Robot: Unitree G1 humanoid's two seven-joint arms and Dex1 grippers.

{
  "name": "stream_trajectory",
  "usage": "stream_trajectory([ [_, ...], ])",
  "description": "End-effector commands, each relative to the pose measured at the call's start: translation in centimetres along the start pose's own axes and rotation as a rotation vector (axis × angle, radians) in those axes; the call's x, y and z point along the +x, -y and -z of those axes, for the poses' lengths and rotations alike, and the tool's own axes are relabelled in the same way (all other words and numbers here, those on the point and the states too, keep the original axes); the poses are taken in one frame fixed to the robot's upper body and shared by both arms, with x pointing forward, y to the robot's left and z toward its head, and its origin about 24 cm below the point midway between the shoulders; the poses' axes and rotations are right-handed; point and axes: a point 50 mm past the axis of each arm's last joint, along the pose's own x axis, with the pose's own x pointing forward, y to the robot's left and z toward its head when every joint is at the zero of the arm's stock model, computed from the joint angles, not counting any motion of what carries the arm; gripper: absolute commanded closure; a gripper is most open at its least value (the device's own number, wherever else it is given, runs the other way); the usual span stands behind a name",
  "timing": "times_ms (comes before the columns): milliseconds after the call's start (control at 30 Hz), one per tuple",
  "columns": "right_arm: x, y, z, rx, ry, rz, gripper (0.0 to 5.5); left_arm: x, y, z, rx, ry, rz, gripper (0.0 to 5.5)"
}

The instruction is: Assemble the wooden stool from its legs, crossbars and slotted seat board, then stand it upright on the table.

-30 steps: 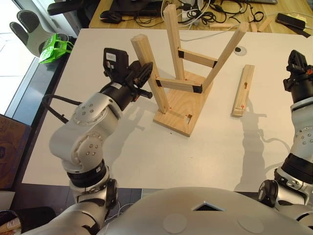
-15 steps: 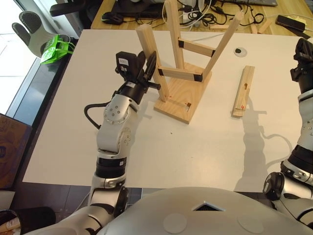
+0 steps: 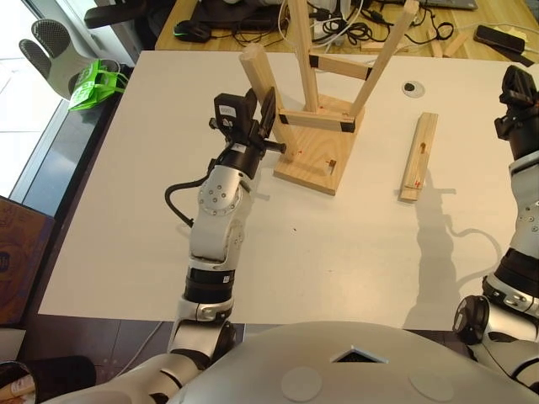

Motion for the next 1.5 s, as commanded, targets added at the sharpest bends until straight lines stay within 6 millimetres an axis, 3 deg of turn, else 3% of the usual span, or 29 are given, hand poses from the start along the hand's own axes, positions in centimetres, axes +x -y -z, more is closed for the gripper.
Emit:
stream_trajectory([
  [33,0.1,-0.1,0.1,0.003,-0.013,-0.009,5.5,-2.2,0.3,3.5,0.013,-0.243,0.061,4.46],
  [333,-0.1,-0.3,0.7,0.008,-0.018,-0.023,5.5,-1.7,0.6,1.7,0.137,-0.12,0.065,4.46],
  [567,-0.3,-0.5,1.3,0.015,-0.031,-0.031,5.5,-1.7,0.7,0.0,0.251,0.029,0.011,3.16],
  [633,-0.4,-0.5,1.5,0.014,-0.038,-0.031,5.5,-1.5,0.4,-0.7,0.257,0.072,-0.017,3.12],
  [733,-0.5,-0.6,1.9,0.011,-0.048,-0.036,5.5,-1.2,0.0,-2.5,0.22,0.149,-0.057,3.12],
  [1000,-0.5,-0.1,2.5,-0.093,-0.15,-0.019,5.5,-0.2,-2.3,-9.9,0.097,0.341,-0.096,3.12],
  [1167,-0.3,-0.8,2.5,-0.105,-0.175,-0.06,5.5,2.1,-4.1,-10.0,0.112,0.205,-0.181,3.12],
  [1300,-0.4,-1.0,2.8,-0.103,-0.181,-0.065,5.5,6.4,-5.3,-16.7,0.129,0.303,-0.079,3.12],
  [1400,-0.2,-1.3,2.9,-0.097,-0.173,-0.076,5.5,8.1,-4.8,-20.8,0.136,0.352,0.036,3.12],
  [1500,-0.4,-1.3,3.0,-0.093,-0.169,-0.073,5.5,8.7,-4.1,-19.6,0.126,0.255,0.103,3.12],
])
